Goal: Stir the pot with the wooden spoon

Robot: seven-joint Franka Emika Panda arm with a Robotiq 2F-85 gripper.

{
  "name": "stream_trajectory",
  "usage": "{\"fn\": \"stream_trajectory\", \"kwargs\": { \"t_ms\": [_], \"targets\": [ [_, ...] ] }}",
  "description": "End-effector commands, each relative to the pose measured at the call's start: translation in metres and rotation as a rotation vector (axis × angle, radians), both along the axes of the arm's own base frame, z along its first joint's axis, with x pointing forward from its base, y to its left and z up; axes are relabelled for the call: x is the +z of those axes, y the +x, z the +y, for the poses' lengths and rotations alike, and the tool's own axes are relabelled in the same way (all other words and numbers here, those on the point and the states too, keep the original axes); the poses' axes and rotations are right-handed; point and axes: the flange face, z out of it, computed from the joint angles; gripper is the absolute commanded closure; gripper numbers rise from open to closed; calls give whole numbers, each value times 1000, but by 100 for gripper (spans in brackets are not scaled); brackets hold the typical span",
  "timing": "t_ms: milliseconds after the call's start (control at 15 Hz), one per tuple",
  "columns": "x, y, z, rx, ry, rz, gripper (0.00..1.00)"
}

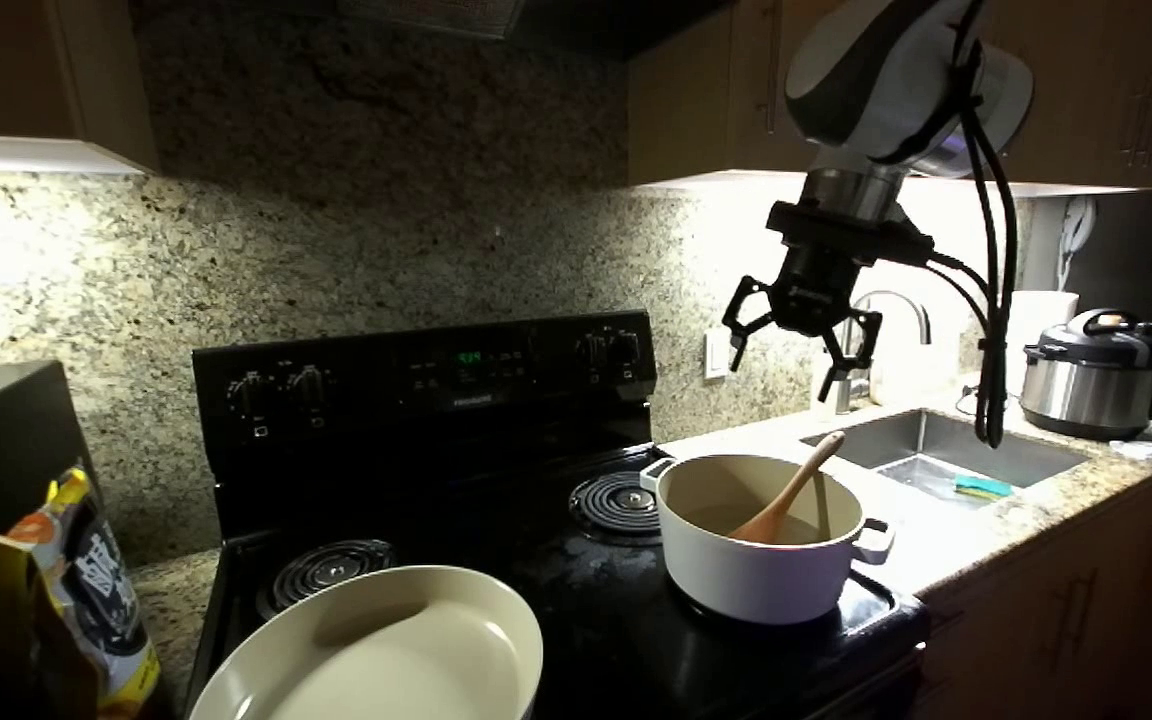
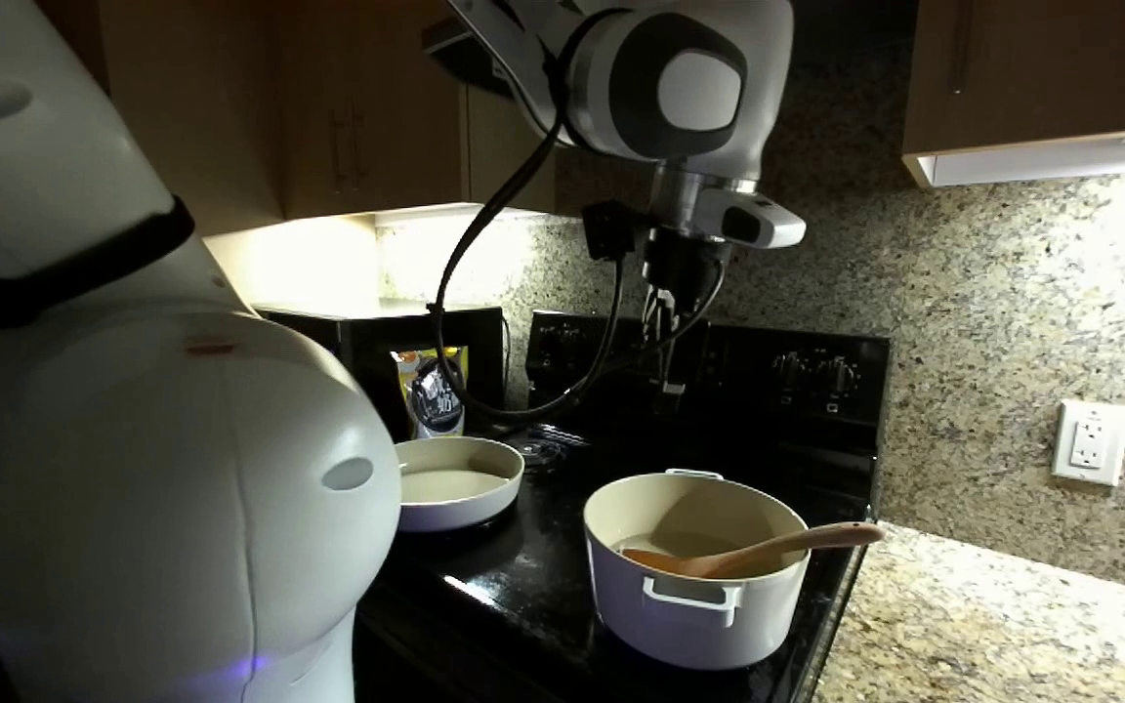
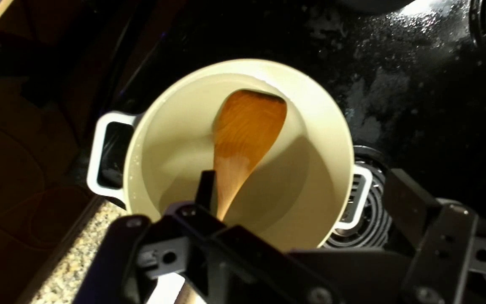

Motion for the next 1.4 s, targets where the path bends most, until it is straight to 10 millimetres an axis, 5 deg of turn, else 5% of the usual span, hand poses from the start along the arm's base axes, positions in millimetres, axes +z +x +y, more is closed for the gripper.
{"fn": "stream_trajectory", "kwargs": {
  "t_ms": [0, 333, 800, 1333],
  "targets": [
    [-27, -14, -47, -145, 2, 2, 0],
    [-27, -10, -116, -348, -41, -172, 0],
    [-23, -13, -118, -354, -45, -192, 0],
    [-59, 42, -126, -327, -30, 21, 0]
  ]
}}
